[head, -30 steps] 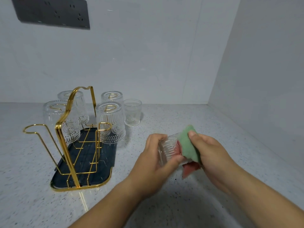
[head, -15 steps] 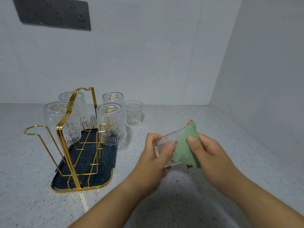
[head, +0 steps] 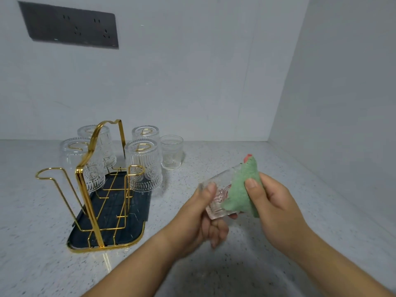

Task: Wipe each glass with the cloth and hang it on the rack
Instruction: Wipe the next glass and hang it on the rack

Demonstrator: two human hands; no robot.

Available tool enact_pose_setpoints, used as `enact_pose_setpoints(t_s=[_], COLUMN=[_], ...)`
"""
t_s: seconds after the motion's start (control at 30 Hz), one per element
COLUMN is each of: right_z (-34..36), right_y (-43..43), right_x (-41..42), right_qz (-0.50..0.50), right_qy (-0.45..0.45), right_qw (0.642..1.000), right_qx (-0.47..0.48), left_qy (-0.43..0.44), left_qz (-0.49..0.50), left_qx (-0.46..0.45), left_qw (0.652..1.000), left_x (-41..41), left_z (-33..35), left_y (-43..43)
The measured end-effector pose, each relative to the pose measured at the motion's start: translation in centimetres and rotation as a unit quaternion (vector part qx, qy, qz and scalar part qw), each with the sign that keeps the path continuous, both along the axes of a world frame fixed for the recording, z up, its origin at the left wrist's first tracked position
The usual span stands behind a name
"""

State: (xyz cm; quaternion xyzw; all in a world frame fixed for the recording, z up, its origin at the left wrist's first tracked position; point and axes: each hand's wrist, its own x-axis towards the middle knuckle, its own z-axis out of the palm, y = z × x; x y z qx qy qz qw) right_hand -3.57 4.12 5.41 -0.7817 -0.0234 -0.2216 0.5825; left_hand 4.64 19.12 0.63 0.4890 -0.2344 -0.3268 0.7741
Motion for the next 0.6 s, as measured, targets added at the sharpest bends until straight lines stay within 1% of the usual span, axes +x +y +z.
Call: enact_pose_setpoints(t_s=[0.03,0.1,0.13,0.17,0.2,0.23,0.27,0.3,0.33,0.37,0.4,0.43,0.47,0.5,0.53,0.57,0.6], right_z=[0.0,0.3,0.6,1.0,1.4,1.6,1.9,2.2,2.4,2.7,2.8,2.9,2.9,2.9,2.8,2.7,2.7], right_y=[0.0,-0.1,-0.1,-0.2,-0.2,-0.4,-0.5,-0.5,-0.5,-0.4,-0.2,0.0,0.2,0.5,0.8,1.0,1.1], right_x=[-0.3,-1.0,-1.4,-1.7,-2.0,-2.3,-2.4,-2.6,-2.8,-3.0,-3.3,-3.6,-4.0,-4.4,-4.7,-5.0,-5.3], right_qz=[-0.003,0.000,0.004,0.007,0.007,0.000,-0.007,-0.012,-0.012,-0.013,-0.018,-0.026,-0.031,-0.031,-0.025,-0.016,-0.004], right_qy=[-0.004,-0.001,0.001,0.002,0.007,0.021,0.042,0.065,0.085,0.095,0.095,0.088,0.075,0.061,0.046,0.034,0.023], right_qw=[1.000,1.000,1.000,1.000,1.000,0.998,0.995,0.992,0.989,0.988,0.989,0.992,0.995,0.997,0.998,0.999,0.999], right_qx=[-0.017,-0.025,-0.016,0.003,0.030,0.059,0.085,0.106,0.121,0.124,0.114,0.091,0.062,0.035,0.021,0.017,0.022], left_qy=[0.029,0.028,-0.003,-0.068,-0.179,-0.326,-0.481,-0.601,-0.662,-0.658,-0.606,-0.504,-0.364,-0.214,-0.091,-0.010,0.024], left_qz=[-0.012,-0.007,0.006,0.028,0.063,0.114,0.173,0.213,0.237,0.236,0.219,0.181,0.120,0.064,0.034,0.007,-0.011], left_qx=[-0.014,-0.025,-0.019,-0.002,0.030,0.078,0.130,0.153,0.153,0.146,0.144,0.129,0.091,0.051,0.034,0.032,0.046], left_qw=[0.999,0.999,1.000,0.997,0.981,0.935,0.850,0.755,0.694,0.700,0.751,0.835,0.919,0.973,0.995,0.999,0.999], left_x=[-0.2,-0.6,-0.7,-1.0,-1.3,-1.5,-1.4,-1.3,-1.4,-1.8,-2.5,-3.5,-4.5,-5.2,-5.5,-5.7,-5.9], left_z=[0.4,1.3,1.5,1.9,1.9,1.8,1.4,1.0,0.5,0.4,0.7,1.3,2.0,2.6,3.0,3.6,4.1], left_y=[0.0,0.0,0.1,0.3,0.6,0.9,1.3,1.6,1.8,1.9,2.0,2.1,2.2,2.2,2.2,2.4,2.8])
